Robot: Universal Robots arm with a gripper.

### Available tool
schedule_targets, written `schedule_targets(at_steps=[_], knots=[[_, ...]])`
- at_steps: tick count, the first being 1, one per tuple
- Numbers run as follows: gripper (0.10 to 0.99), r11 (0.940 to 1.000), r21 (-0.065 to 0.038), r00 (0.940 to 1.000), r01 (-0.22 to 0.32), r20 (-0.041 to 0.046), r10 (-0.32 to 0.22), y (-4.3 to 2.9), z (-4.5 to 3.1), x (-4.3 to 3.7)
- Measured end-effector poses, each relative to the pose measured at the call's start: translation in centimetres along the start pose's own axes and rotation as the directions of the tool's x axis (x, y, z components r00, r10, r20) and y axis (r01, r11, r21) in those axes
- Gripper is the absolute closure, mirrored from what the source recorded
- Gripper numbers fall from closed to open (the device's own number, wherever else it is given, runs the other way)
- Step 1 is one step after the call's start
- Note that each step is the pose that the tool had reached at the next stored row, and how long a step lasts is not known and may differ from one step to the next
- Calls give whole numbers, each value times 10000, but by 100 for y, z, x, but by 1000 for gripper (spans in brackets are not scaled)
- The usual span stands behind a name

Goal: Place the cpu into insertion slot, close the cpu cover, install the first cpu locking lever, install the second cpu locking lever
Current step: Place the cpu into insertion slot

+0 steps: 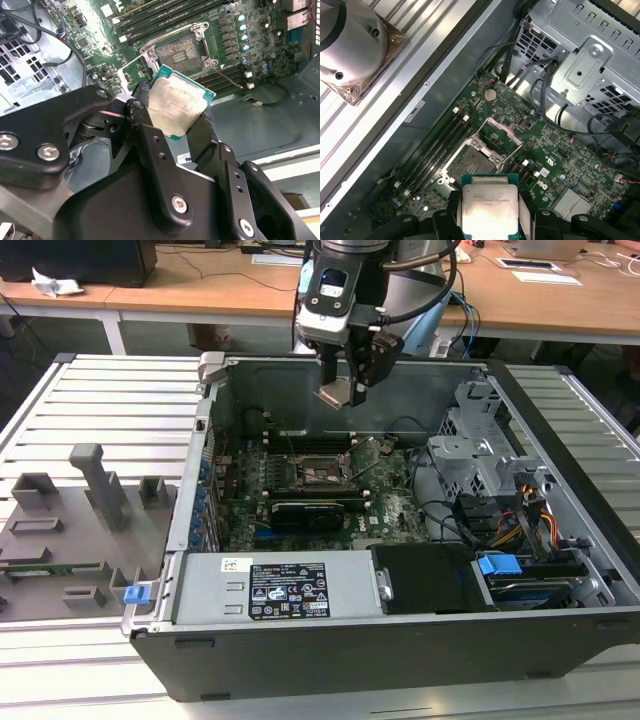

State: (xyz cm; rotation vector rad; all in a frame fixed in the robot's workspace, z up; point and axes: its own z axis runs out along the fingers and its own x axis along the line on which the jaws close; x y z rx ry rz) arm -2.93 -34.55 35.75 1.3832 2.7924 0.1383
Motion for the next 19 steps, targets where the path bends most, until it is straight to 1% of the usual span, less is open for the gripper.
schedule_targets(at_steps=[7, 11, 14, 16, 19], knots=[[545, 9999, -2, 9999, -126, 12, 126, -2, 21, -1], [545, 9995, -7, 9995, -314, 28, 314, -3, 36, -1], [545, 9970, -18, 9969, -780, 70, 780, -5, 57, -1], [545, 9922, -29, 9922, -1244, 111, 1244, -6, 67, -2], [545, 9911, -33, 9910, -1330, 118, 1331, -7, 73, -2]])
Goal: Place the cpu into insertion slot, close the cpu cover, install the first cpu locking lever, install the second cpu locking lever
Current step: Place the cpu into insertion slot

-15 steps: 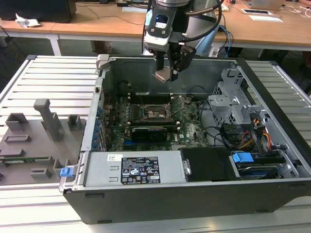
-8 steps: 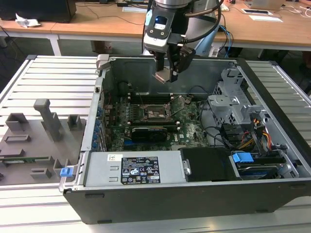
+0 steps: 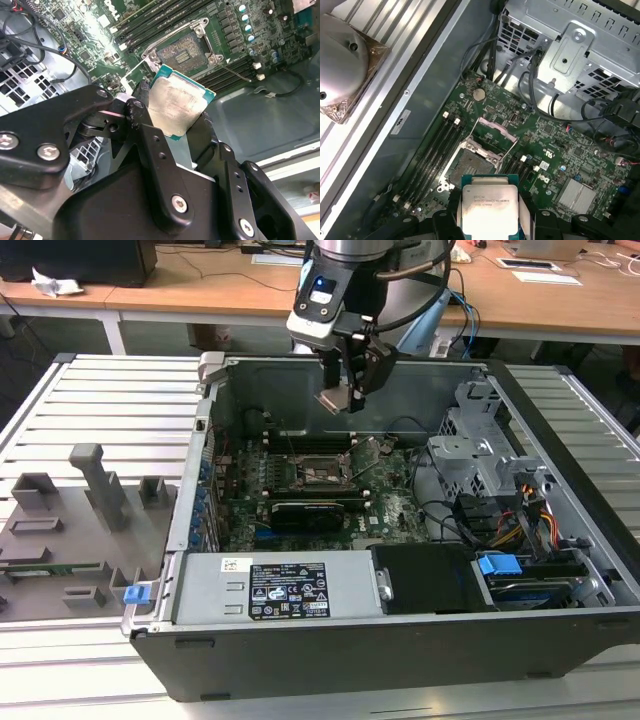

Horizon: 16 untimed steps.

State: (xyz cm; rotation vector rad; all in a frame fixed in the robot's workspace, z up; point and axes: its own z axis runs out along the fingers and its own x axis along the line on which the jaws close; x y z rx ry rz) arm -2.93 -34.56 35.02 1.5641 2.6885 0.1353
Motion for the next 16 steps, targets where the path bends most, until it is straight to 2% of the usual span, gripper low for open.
schedule_targets(at_steps=[12, 16], knots=[[545, 10000, -1, 10000, -30, 3, 30, -3, 30, -1], [545, 9993, -7, 9993, -383, 33, 383, -4, 46, -1]])
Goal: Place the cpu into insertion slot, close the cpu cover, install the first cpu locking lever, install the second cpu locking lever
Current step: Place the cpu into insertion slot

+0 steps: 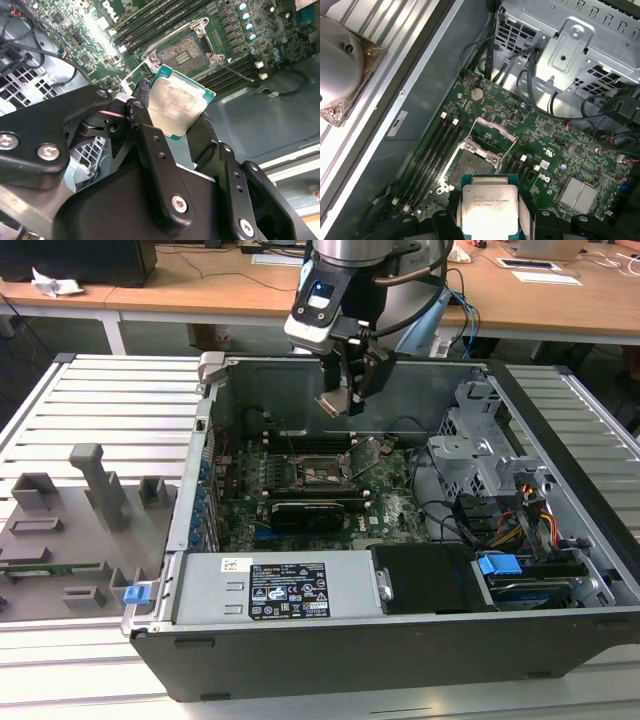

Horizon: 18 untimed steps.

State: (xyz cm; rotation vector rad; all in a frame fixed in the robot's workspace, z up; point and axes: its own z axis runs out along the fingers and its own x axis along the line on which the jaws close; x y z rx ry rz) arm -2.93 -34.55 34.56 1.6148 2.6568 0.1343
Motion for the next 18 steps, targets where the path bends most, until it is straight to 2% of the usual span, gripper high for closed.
schedule_targets(at_steps=[2, 4, 8, 18], knots=[[545, 9991, -6, 9991, -422, 36, 422, -1, 14, 0], [545, 9952, -14, 9951, -982, 82, 982, -4, 39, -1], [545, 9870, -26, 9869, -1606, 134, 1606, -9, 70, 0], [545, 9844, -21, 9843, -1761, 144, 1761, -22, 112, 4]])
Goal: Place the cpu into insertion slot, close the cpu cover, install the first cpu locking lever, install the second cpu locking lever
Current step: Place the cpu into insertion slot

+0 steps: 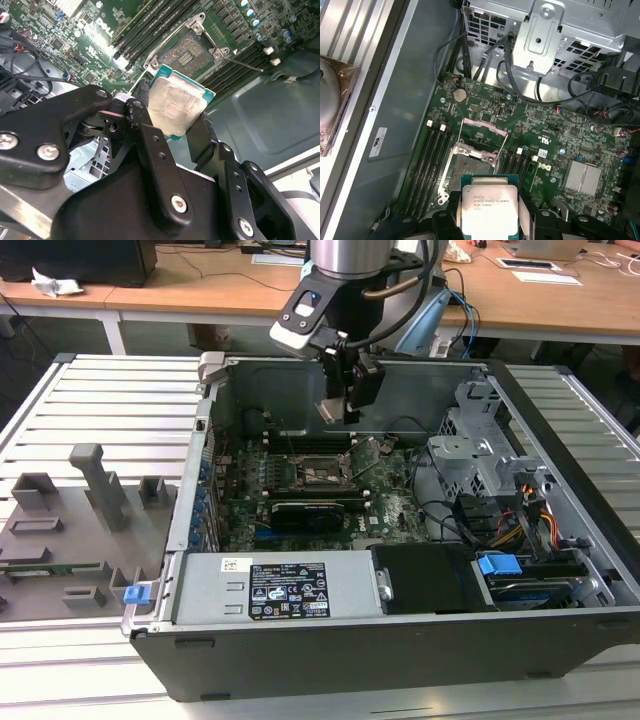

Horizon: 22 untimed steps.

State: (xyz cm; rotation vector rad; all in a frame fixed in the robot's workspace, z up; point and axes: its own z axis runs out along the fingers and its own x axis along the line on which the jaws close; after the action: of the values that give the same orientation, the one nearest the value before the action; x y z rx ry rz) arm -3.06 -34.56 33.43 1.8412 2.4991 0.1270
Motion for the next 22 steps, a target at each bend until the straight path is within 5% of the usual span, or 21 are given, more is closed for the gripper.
schedule_targets(at_steps=[22], knots=[[545, 9941, -8, 9940, -1089, 87, 1089, -7, 85, -2]])
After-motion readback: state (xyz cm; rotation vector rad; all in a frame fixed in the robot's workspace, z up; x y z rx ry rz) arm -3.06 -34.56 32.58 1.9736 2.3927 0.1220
